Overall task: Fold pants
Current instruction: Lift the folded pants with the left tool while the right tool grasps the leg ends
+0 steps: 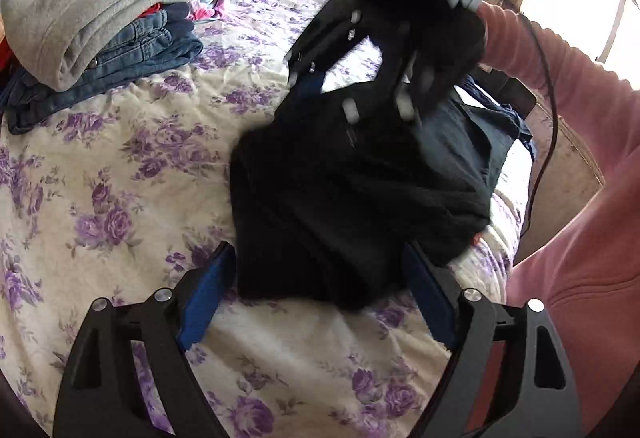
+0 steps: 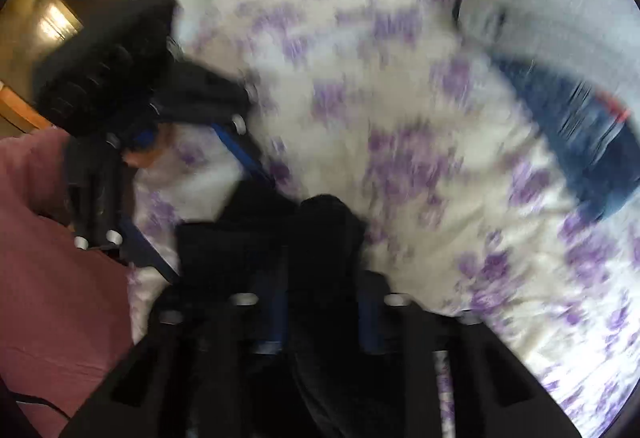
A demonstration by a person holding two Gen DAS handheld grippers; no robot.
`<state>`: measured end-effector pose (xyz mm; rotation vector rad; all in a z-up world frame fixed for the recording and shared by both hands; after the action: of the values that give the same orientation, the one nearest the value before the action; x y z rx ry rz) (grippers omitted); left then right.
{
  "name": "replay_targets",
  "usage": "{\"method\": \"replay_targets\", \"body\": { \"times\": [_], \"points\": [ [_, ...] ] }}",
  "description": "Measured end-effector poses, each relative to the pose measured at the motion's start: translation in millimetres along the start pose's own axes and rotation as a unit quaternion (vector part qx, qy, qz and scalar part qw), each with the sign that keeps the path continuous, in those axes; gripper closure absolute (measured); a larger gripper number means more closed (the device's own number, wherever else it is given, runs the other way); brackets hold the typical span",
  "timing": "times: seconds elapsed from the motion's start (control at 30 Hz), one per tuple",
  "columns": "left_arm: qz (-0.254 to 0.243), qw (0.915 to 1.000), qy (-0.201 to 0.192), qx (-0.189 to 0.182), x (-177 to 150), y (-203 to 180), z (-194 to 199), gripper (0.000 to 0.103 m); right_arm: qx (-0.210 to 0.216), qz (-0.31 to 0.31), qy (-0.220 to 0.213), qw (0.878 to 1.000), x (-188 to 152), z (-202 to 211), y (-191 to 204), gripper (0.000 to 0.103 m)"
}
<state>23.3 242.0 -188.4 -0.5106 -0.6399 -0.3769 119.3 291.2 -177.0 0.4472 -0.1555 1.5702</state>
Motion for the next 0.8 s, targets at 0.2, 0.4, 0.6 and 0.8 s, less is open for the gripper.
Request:
{"method": "replay_targets", "body": {
  "times": [0.2, 0.4, 0.6, 0.8],
  "points": [
    [-0.058, 0.9954, -0.059, 0.048, 12.0, -20.3, 25.6, 0.021, -0.006, -0.058, -0.098, 0.994, 31.3, 35.2, -36.3, 0.083],
    [-0.016, 0.9929, -0.042, 0.11, 3.3, 5.2, 40.6, 0.021, -0.058, -0.085, -0.061, 0.993, 24.1, -38.0, -56.0, 0.061],
    [-0.016, 0.987, -0.073, 0.142, 26.2, 2.9, 67.2, 0.019, -0.151, -0.173, -0.195, 0.954, -7.9, 76.5, -57.1, 0.037],
    [-0.05, 0.9889, -0.092, 0.106, 100.4, -47.5, 26.7, 0.009, -0.301, -0.316, -0.246, 0.865, -156.0, 207.5, -52.7, 0.034]
  ]
}}
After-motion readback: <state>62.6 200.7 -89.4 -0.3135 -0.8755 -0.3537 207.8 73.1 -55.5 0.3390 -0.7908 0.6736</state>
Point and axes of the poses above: each gripper's, at about its wrist camera, not at the fingertips, and z roughly against the way its jaws point, y to its left, x to its top, the point moved 9 cm from there along -z, roughly the way its jaws point, and after that the axes turned 2 degrees about -x, right-handed, at the moved point
